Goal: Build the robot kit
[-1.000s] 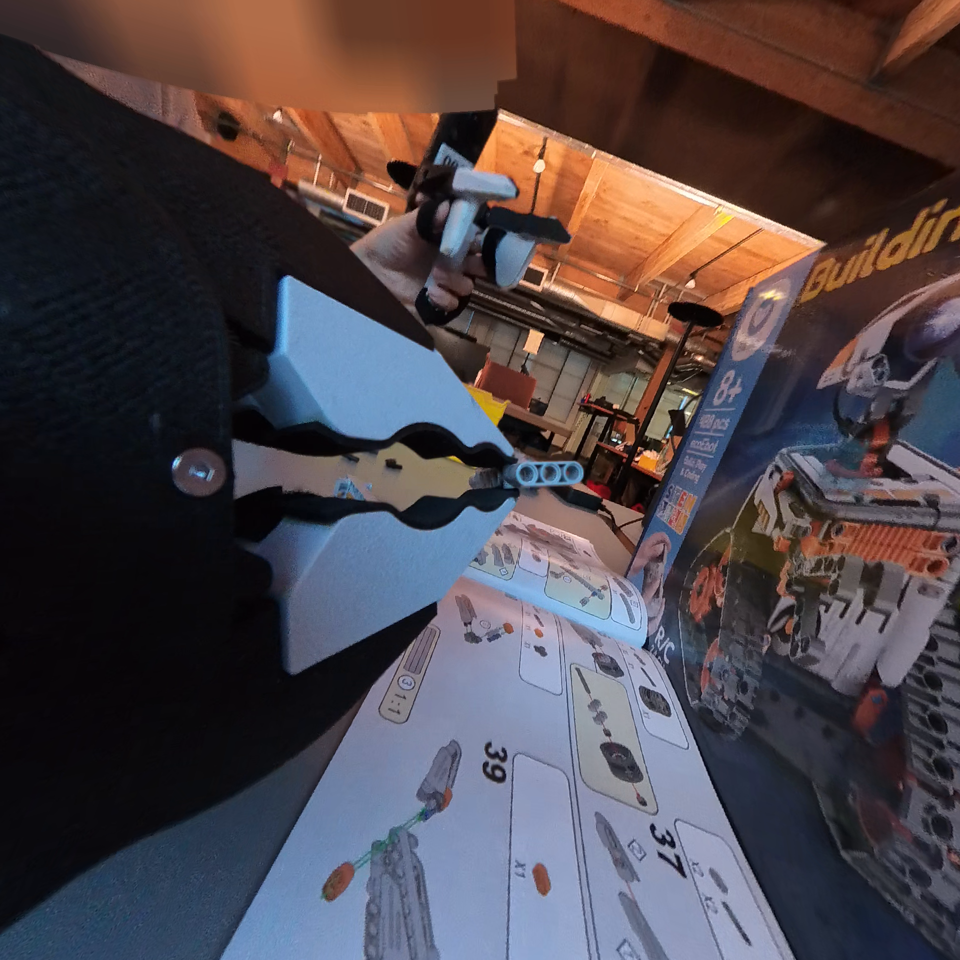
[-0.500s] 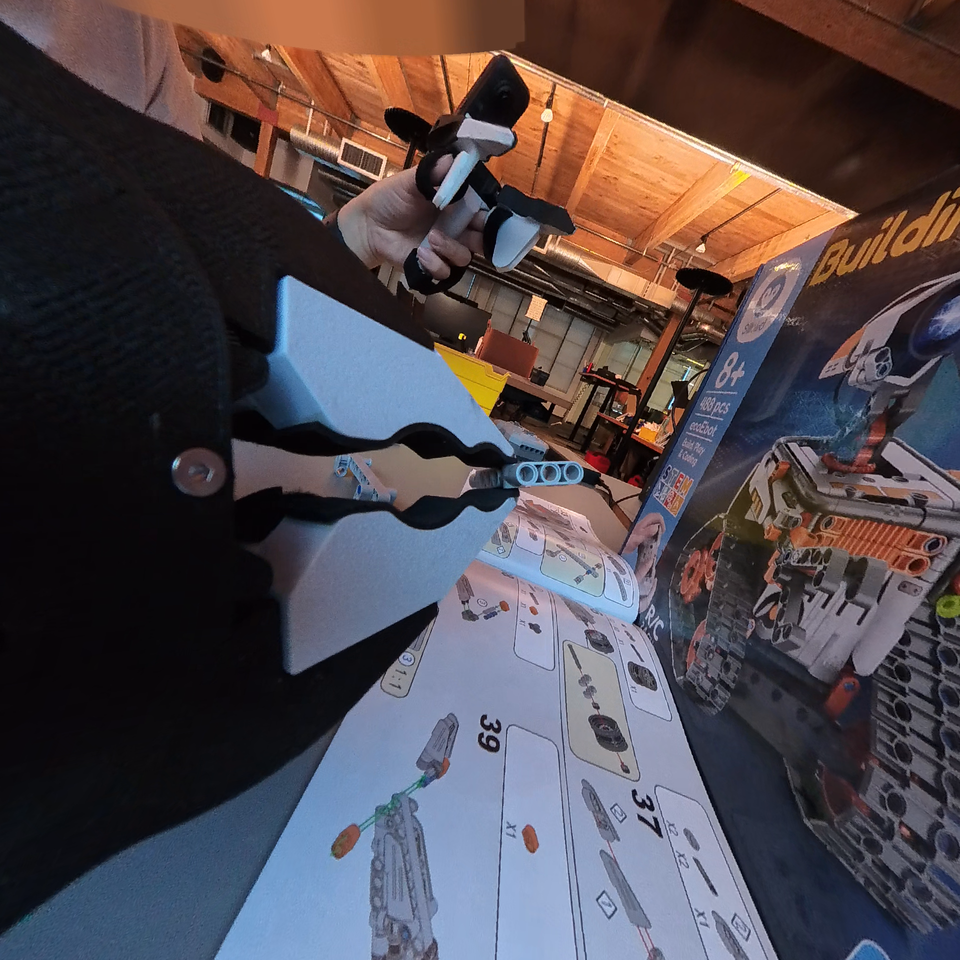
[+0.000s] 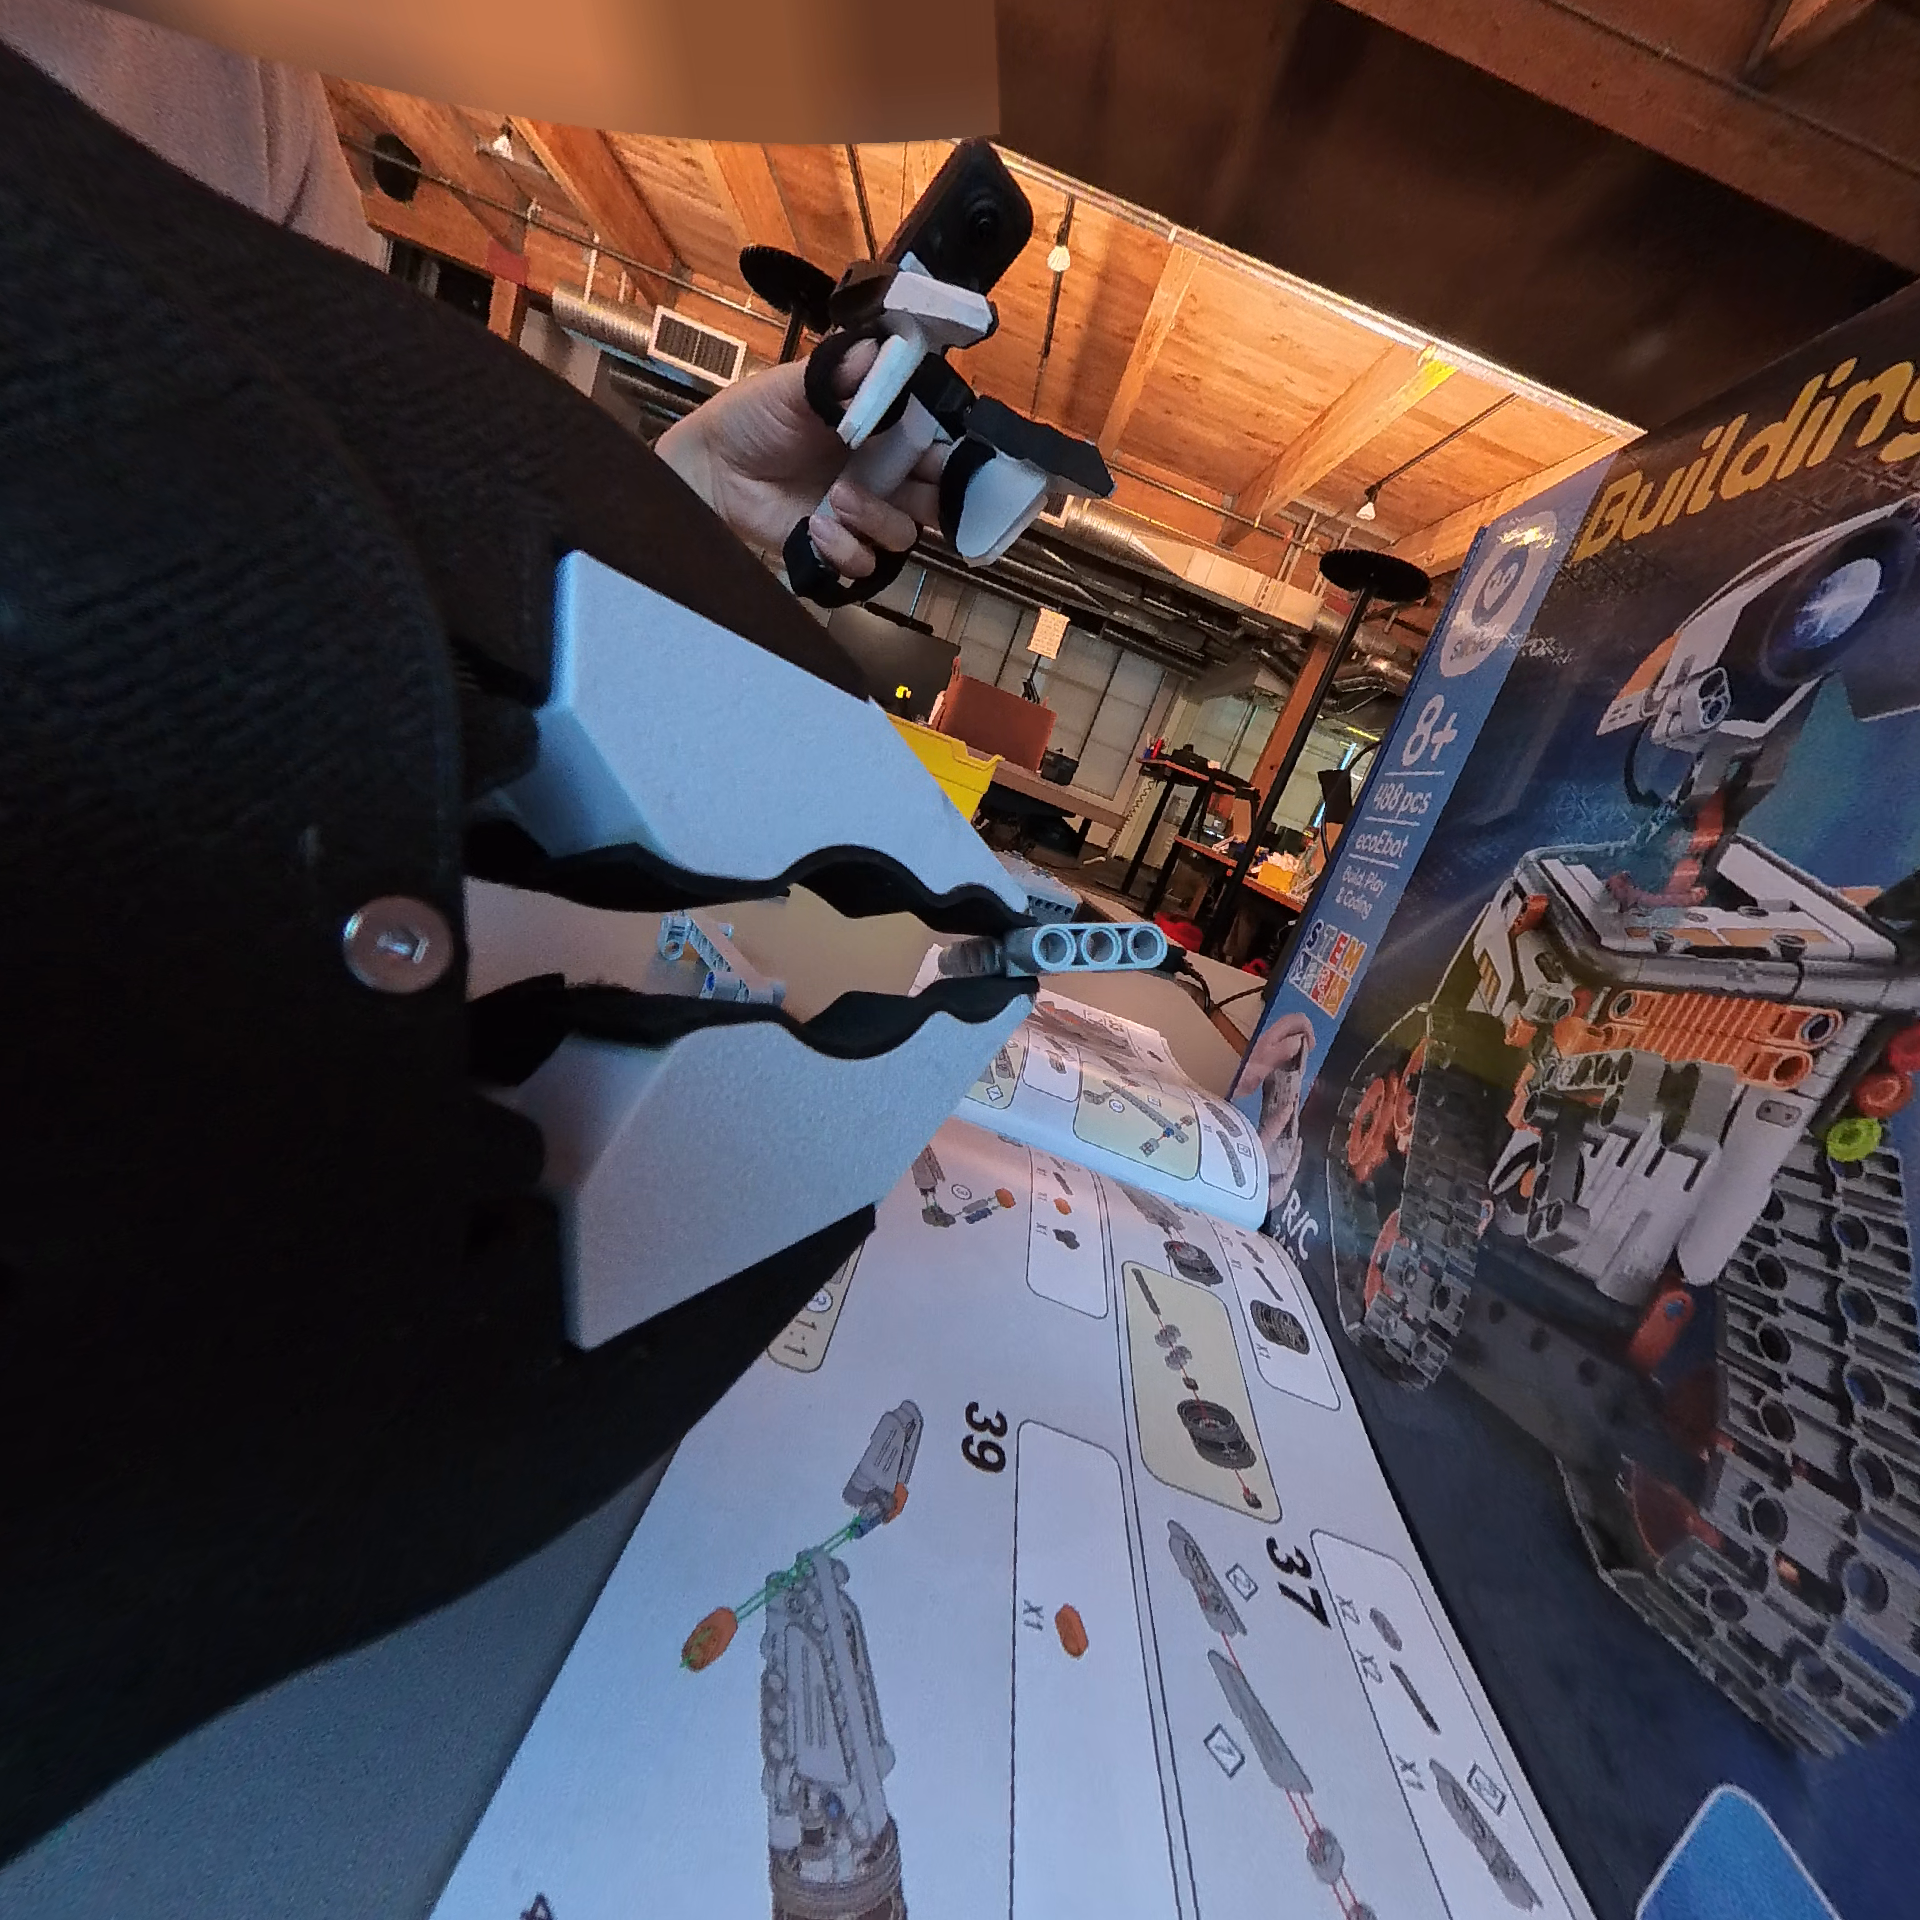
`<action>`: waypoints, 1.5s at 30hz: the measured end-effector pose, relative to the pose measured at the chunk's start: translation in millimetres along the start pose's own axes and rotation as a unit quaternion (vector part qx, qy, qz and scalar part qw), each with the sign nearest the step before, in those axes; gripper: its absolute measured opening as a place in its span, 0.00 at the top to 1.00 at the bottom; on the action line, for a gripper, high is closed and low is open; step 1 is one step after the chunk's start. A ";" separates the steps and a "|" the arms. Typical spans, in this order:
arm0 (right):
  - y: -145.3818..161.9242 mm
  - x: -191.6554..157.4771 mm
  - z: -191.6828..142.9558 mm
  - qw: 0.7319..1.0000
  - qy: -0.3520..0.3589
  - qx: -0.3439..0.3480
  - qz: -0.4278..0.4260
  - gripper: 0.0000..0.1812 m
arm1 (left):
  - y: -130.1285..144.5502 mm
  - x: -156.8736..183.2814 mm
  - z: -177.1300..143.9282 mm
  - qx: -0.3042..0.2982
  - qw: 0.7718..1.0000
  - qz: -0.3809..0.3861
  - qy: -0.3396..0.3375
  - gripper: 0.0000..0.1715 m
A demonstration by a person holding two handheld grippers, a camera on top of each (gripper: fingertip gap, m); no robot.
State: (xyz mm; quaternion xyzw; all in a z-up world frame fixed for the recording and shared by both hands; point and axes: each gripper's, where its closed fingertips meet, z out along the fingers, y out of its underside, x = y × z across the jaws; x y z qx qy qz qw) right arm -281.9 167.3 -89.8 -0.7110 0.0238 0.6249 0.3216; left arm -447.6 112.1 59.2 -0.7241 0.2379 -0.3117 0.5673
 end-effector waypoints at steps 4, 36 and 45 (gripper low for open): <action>0.8 -0.2 0.6 1.000 -0.001 -0.002 0.000 0.96 | 0.4 0.5 0.4 -0.001 1.000 0.000 0.001 0.59; -1.0 -3.2 0.4 1.000 -0.002 -0.002 -0.016 0.96 | 33.4 4.6 43.5 -0.001 0.998 0.055 -0.006 0.65; -0.7 -6.1 1.3 1.000 -0.009 -0.002 -0.020 0.96 | 60.9 -15.6 50.4 -0.116 0.880 0.418 -0.192 0.64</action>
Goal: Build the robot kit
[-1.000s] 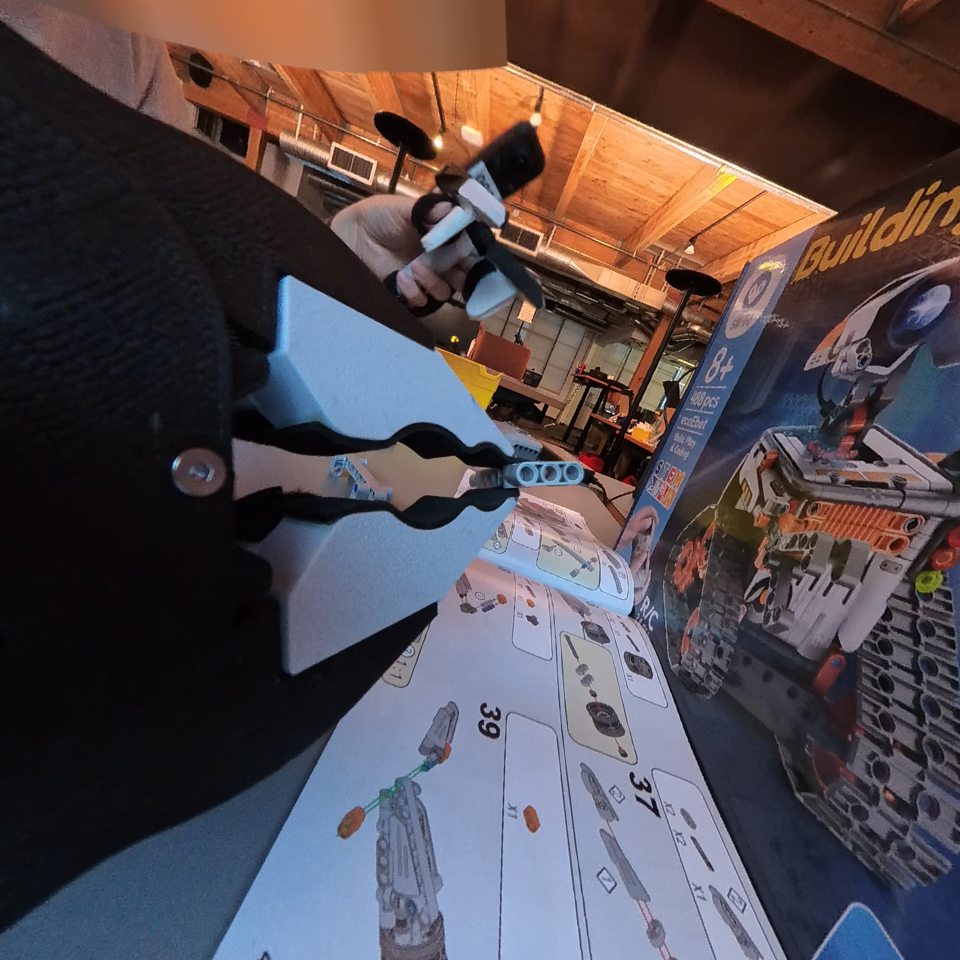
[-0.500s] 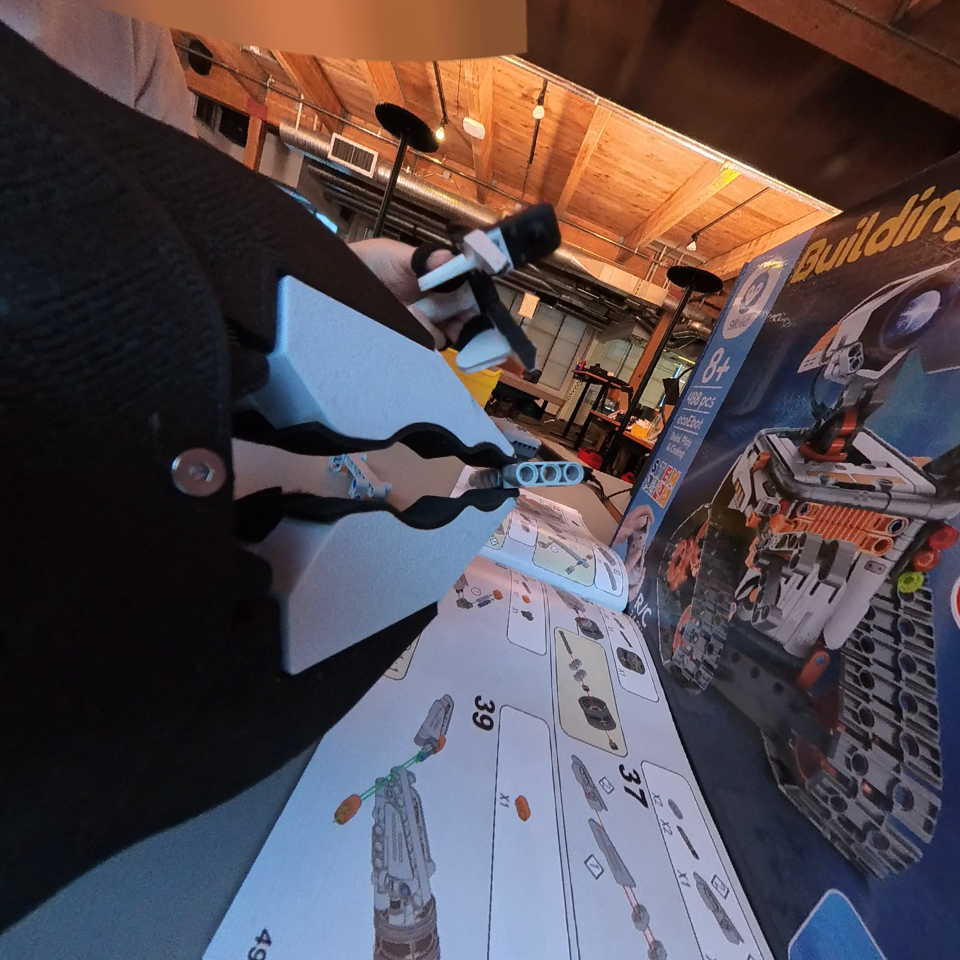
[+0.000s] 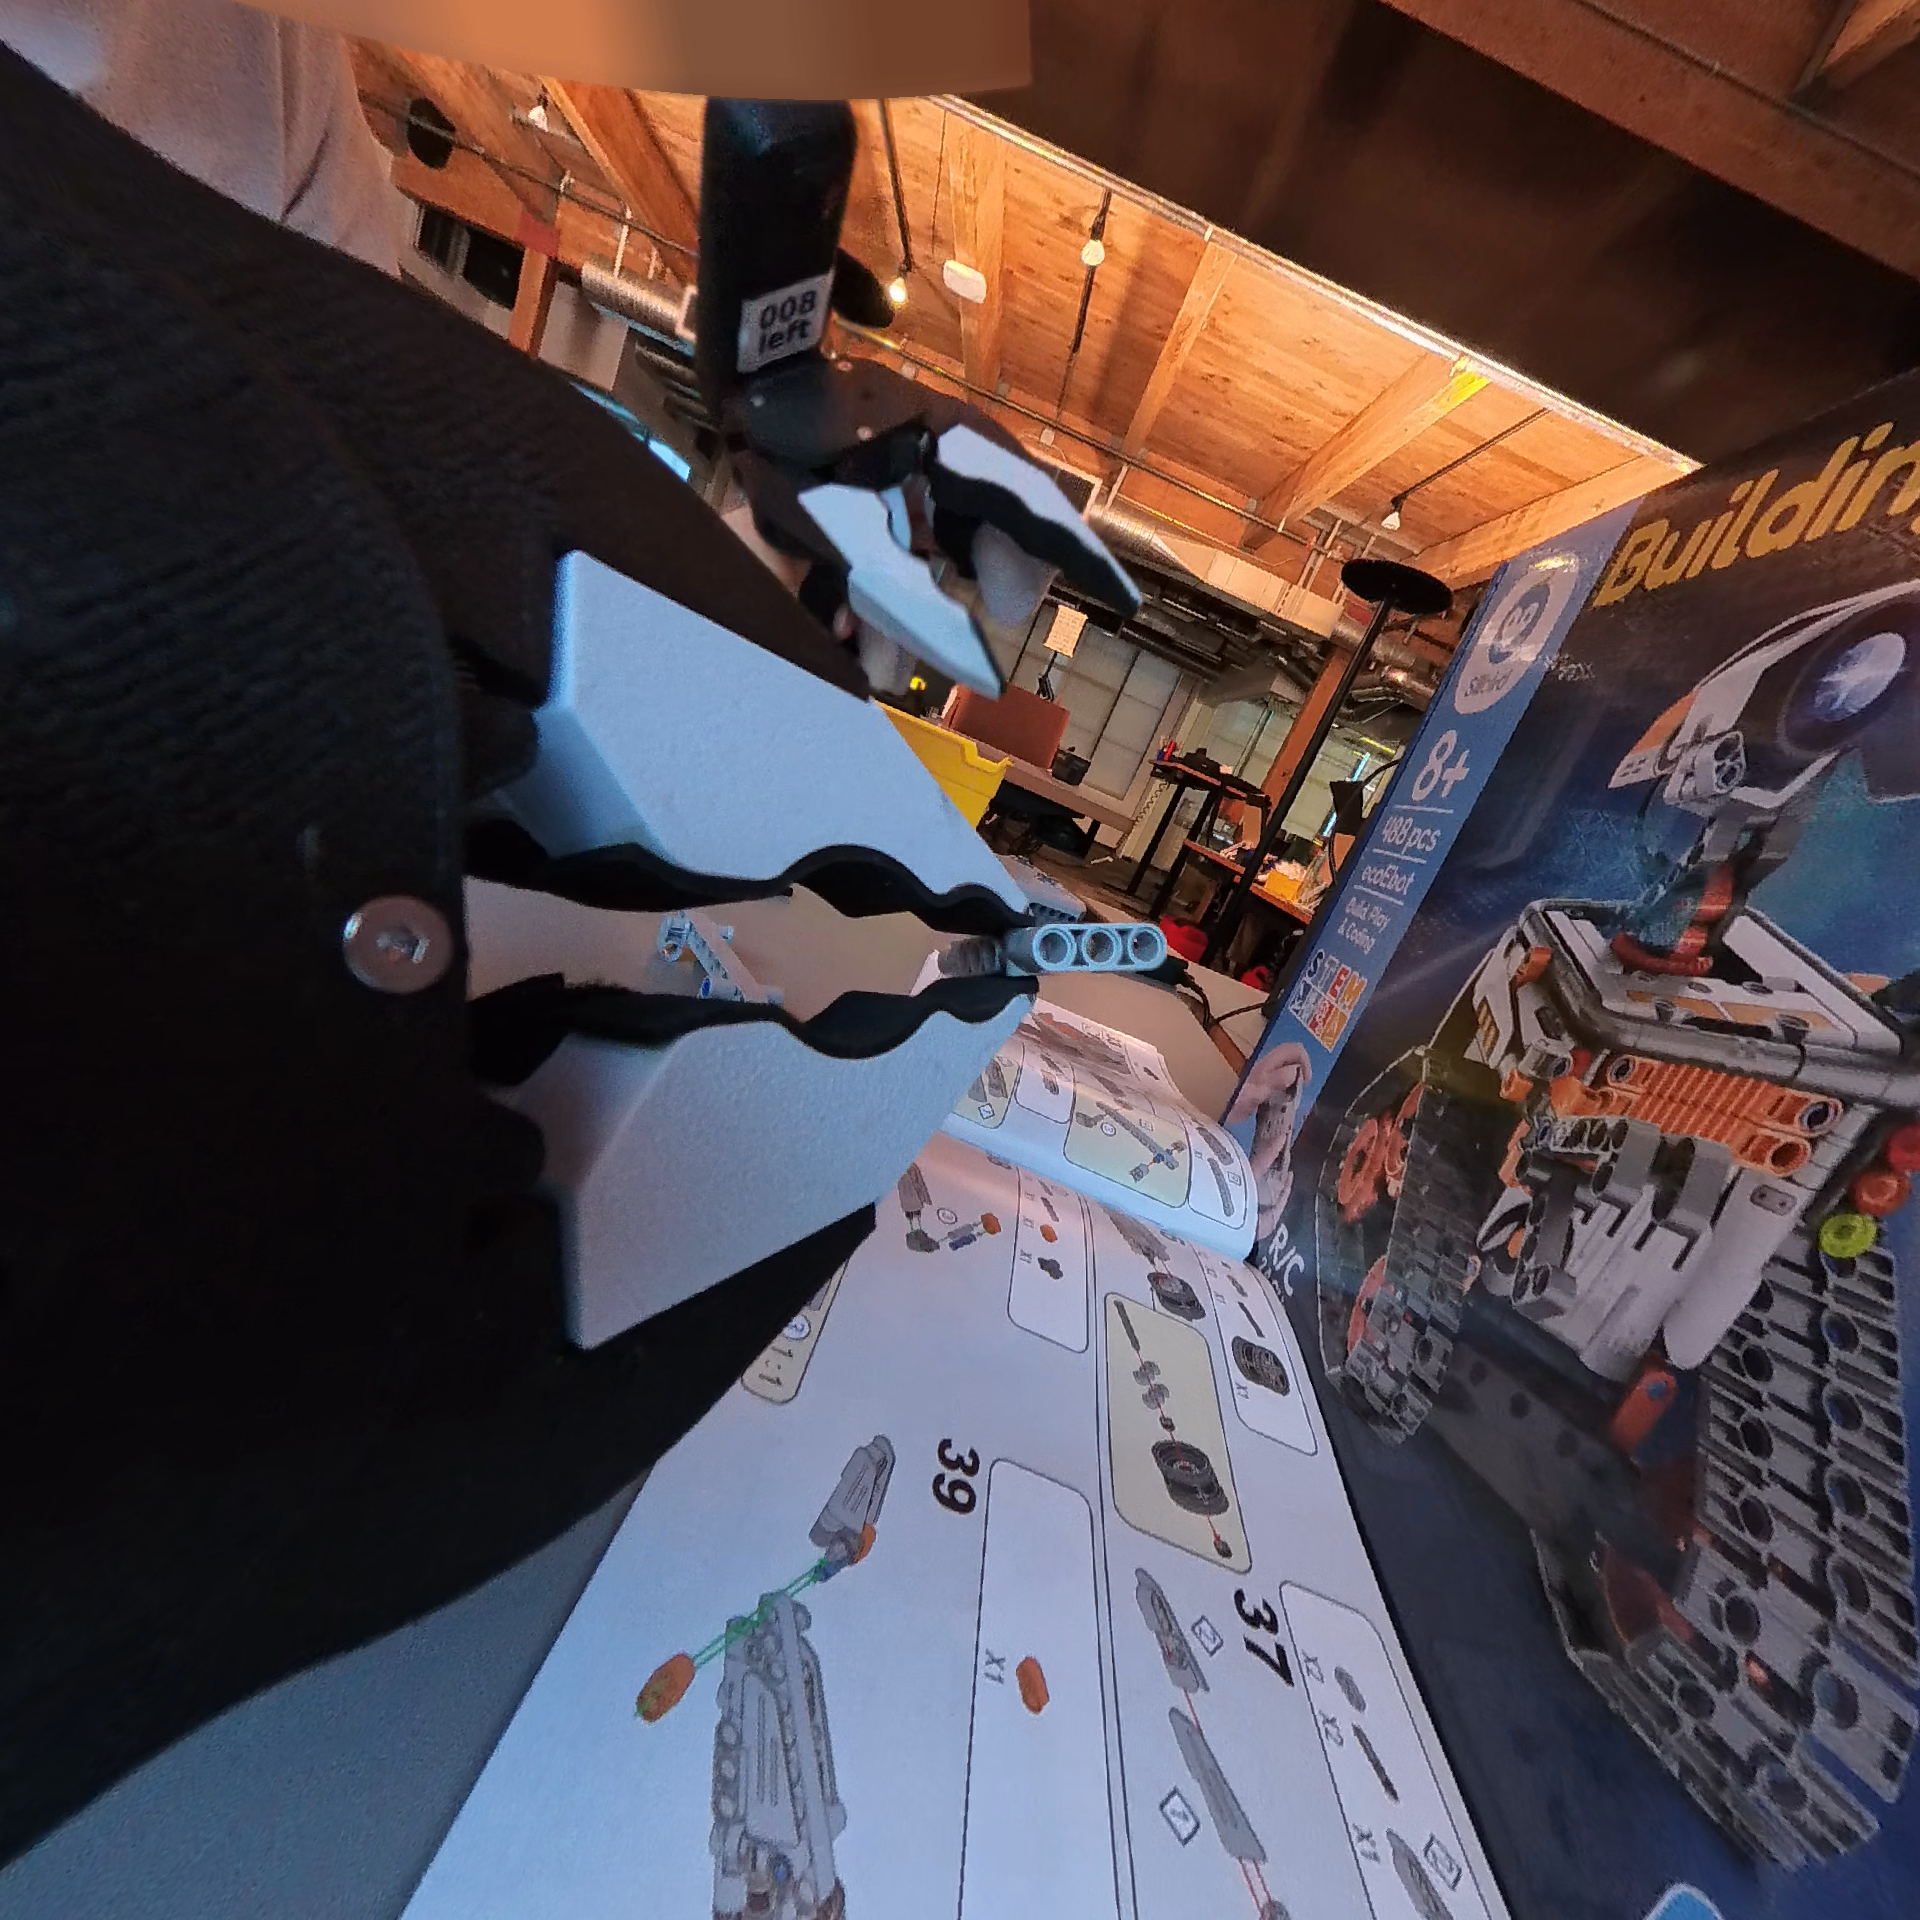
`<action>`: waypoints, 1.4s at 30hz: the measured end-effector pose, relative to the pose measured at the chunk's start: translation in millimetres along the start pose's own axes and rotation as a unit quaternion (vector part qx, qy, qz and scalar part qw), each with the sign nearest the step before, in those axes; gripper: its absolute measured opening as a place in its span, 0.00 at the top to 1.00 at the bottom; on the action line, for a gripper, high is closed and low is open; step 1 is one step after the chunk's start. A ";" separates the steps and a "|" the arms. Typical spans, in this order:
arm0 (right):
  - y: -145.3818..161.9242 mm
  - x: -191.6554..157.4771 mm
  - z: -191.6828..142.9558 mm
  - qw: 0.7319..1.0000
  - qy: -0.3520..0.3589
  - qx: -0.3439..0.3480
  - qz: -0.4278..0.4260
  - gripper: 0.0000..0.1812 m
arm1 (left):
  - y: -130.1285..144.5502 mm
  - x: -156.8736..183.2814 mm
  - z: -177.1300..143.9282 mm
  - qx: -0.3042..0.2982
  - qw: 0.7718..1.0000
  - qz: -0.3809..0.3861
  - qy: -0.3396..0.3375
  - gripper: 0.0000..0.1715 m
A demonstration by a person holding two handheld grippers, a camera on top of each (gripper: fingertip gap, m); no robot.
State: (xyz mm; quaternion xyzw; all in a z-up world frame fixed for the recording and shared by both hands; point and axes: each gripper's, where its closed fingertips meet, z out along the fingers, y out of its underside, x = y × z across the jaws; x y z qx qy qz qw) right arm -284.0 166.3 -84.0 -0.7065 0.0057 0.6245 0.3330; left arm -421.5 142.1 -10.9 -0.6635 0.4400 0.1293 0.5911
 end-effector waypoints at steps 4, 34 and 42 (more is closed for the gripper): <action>-1.5 0.0 -0.7 1.000 -0.002 0.003 0.002 0.96 | 19.1 15.3 12.8 -0.062 0.992 0.111 -0.020 0.62; 4.2 -1.5 2.4 1.000 -0.015 -0.003 0.018 0.96 | 67.7 -57.4 0.2 0.017 0.805 -0.591 0.044 0.68; 5.5 1.4 3.3 1.000 -0.013 -0.007 0.020 0.96 | 74.6 -15.0 -47.2 -0.196 0.853 -0.433 0.213 0.71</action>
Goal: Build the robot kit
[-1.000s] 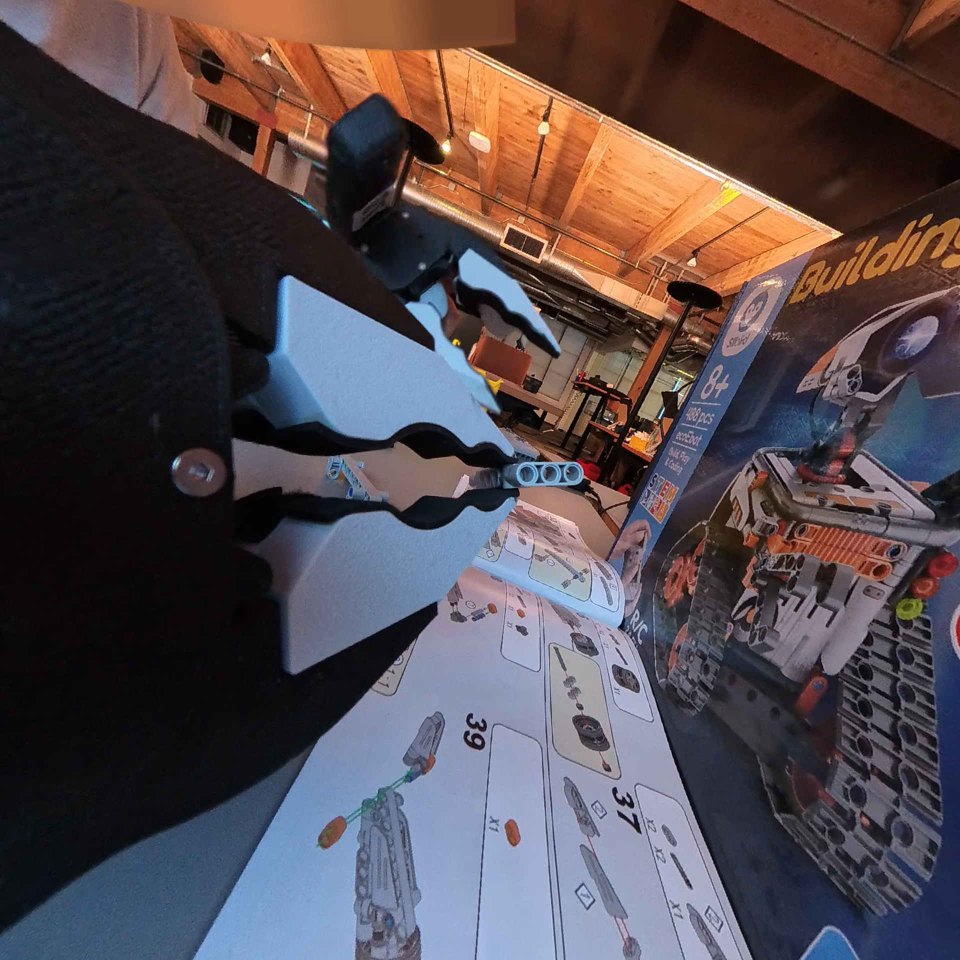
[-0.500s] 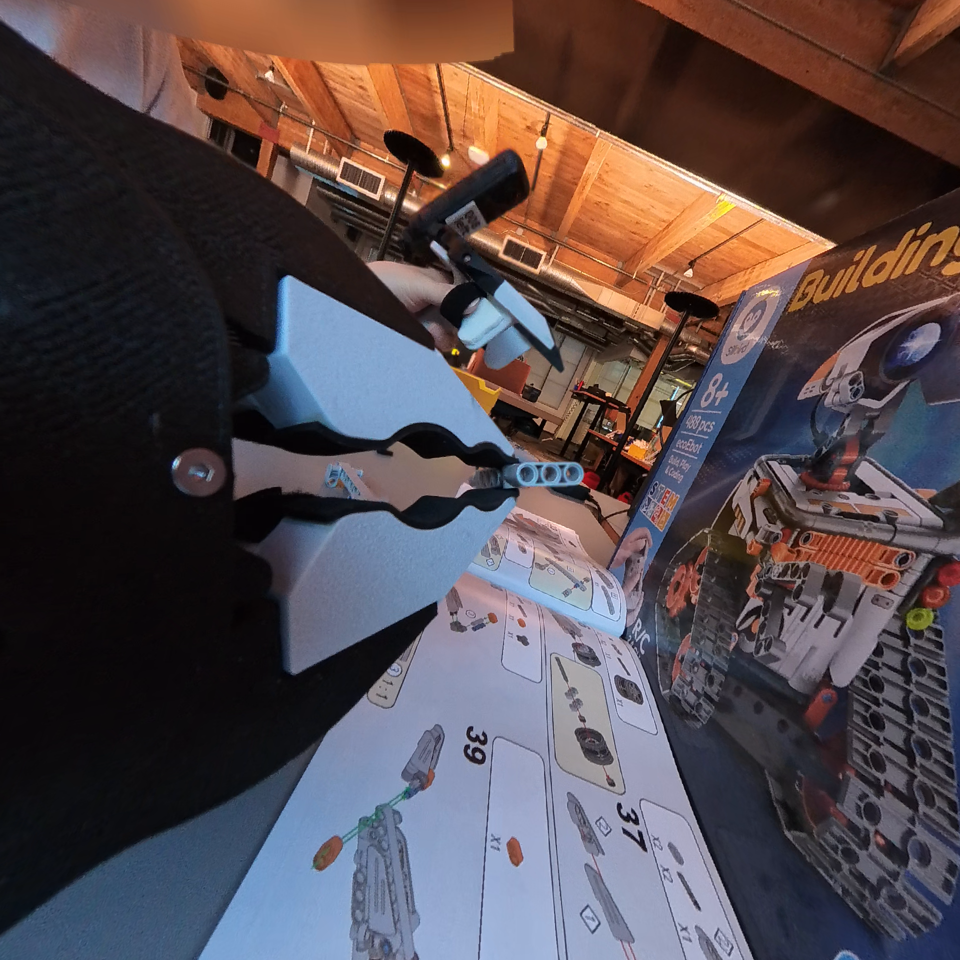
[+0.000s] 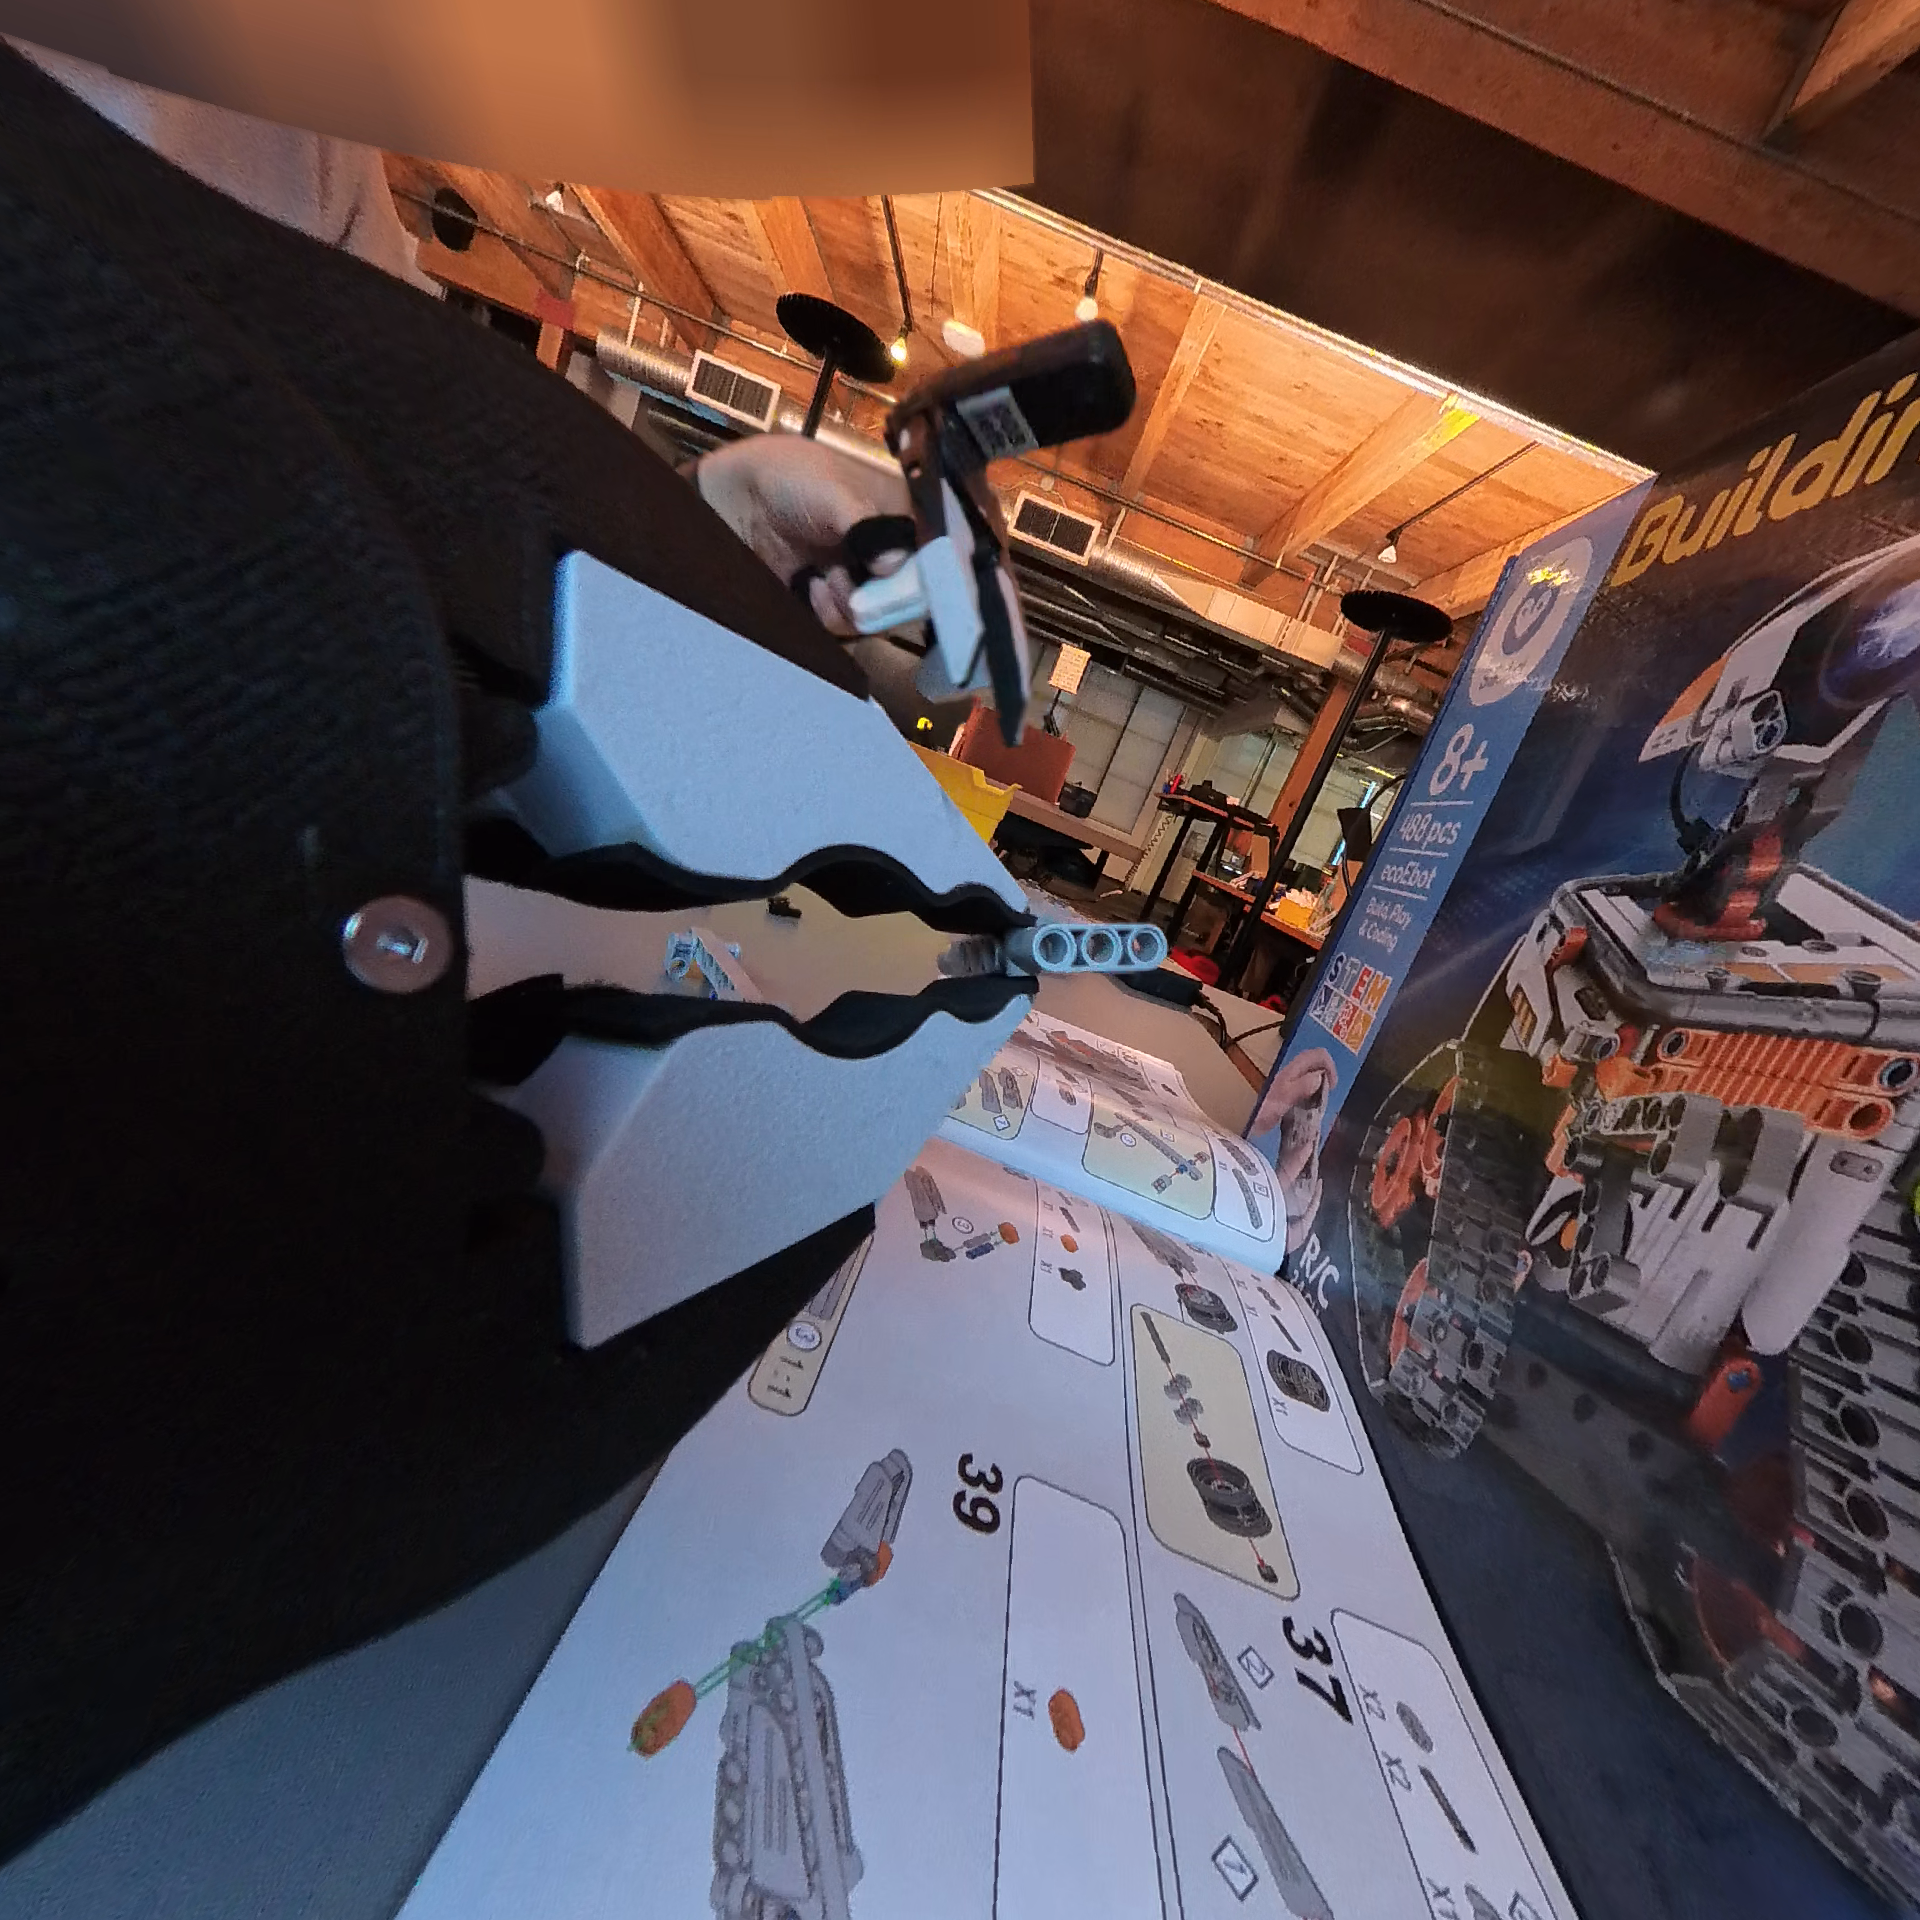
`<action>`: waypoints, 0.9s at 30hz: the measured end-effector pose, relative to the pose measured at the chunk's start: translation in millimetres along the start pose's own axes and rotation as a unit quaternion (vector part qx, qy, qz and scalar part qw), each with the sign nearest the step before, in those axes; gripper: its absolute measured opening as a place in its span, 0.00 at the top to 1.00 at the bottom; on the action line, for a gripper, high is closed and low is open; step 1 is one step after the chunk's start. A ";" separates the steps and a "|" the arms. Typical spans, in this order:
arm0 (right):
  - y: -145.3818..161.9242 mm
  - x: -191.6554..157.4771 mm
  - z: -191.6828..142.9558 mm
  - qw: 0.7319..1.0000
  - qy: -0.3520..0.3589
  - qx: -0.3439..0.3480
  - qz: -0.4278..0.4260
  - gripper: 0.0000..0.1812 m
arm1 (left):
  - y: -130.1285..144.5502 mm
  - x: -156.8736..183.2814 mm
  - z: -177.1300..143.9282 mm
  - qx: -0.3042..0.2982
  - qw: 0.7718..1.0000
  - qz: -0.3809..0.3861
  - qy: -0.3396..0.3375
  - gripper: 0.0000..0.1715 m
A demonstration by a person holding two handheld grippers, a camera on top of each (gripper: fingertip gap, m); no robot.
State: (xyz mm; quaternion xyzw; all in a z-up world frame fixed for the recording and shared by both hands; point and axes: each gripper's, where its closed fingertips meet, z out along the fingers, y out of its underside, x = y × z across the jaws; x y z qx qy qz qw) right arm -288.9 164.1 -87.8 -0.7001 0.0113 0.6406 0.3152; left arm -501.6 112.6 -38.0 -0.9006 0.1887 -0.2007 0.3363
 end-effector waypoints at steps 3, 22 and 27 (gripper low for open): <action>-0.6 0.6 -0.4 1.000 0.001 0.001 0.000 0.96 | 27.2 -4.0 -15.3 -0.080 0.994 0.037 -0.068 0.77; 0.3 3.1 -0.5 1.000 0.004 -0.001 0.002 0.96 | 105.5 -20.7 21.2 -0.286 0.957 -0.046 -0.030 0.83; 3.1 3.0 1.3 1.000 0.002 -0.005 0.005 0.96 | 109.5 -21.0 31.1 -0.295 0.953 -0.072 -0.021 0.85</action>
